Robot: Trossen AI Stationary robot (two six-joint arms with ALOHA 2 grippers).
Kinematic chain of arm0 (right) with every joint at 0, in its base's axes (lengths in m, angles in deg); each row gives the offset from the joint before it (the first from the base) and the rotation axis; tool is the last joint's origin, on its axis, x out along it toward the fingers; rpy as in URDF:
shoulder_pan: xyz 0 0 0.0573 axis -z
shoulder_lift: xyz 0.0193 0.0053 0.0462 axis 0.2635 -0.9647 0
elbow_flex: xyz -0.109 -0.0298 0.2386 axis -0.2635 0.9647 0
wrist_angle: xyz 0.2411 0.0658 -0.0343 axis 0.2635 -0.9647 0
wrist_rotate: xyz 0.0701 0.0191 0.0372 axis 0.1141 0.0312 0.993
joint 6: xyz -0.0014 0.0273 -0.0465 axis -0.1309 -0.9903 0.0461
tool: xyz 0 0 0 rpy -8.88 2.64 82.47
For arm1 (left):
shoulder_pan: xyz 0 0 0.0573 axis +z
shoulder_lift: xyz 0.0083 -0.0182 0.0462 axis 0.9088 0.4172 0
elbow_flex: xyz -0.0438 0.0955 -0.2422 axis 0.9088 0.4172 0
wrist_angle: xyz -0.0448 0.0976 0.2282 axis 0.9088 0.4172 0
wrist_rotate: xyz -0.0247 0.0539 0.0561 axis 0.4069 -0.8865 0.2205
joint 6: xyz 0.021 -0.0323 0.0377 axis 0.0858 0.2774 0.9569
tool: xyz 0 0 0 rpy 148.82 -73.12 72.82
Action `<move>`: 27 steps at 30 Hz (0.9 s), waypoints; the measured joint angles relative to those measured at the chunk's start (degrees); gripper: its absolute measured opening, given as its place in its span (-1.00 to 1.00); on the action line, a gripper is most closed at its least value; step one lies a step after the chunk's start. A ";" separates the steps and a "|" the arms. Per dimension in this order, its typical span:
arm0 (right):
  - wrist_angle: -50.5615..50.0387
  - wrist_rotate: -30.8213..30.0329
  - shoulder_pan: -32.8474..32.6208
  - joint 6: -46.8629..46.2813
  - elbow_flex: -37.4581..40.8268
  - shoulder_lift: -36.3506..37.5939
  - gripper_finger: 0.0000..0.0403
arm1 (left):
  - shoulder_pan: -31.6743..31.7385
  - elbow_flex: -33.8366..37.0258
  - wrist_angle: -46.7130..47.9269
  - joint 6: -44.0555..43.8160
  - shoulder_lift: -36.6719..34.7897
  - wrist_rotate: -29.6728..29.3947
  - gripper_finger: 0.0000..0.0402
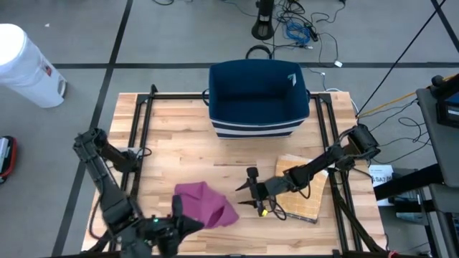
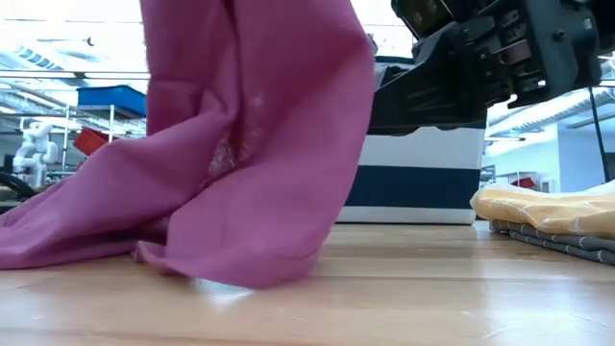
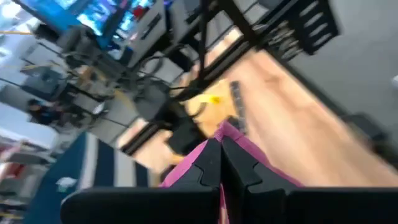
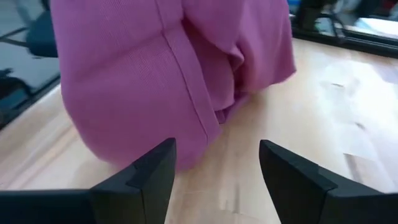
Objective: Fold towel
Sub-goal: Fold the purple towel
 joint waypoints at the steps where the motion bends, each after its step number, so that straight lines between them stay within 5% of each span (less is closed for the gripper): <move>1: 0.07 1.42 0.13 0.35 0.00 0.00 0.08 | -0.99 -0.31 1.15 -2.18 0.00 0.06 -1.00; 4: 0.10 4.73 0.59 0.72 0.00 0.00 0.08 | -2.97 -0.95 5.38 -12.11 -0.02 0.71 -1.00; 11: -0.35 6.28 1.60 0.67 0.00 0.00 0.08 | -3.00 -0.93 17.60 -37.54 1.52 15.70 -0.87; 20: 0.79 8.75 2.96 -1.01 0.00 0.00 0.08 | -2.36 -0.82 30.57 -52.71 5.69 18.81 -0.22; 27: 0.19 13.71 3.48 -1.62 0.00 0.00 0.08 | -2.26 -0.82 32.61 -54.71 6.05 20.12 -0.05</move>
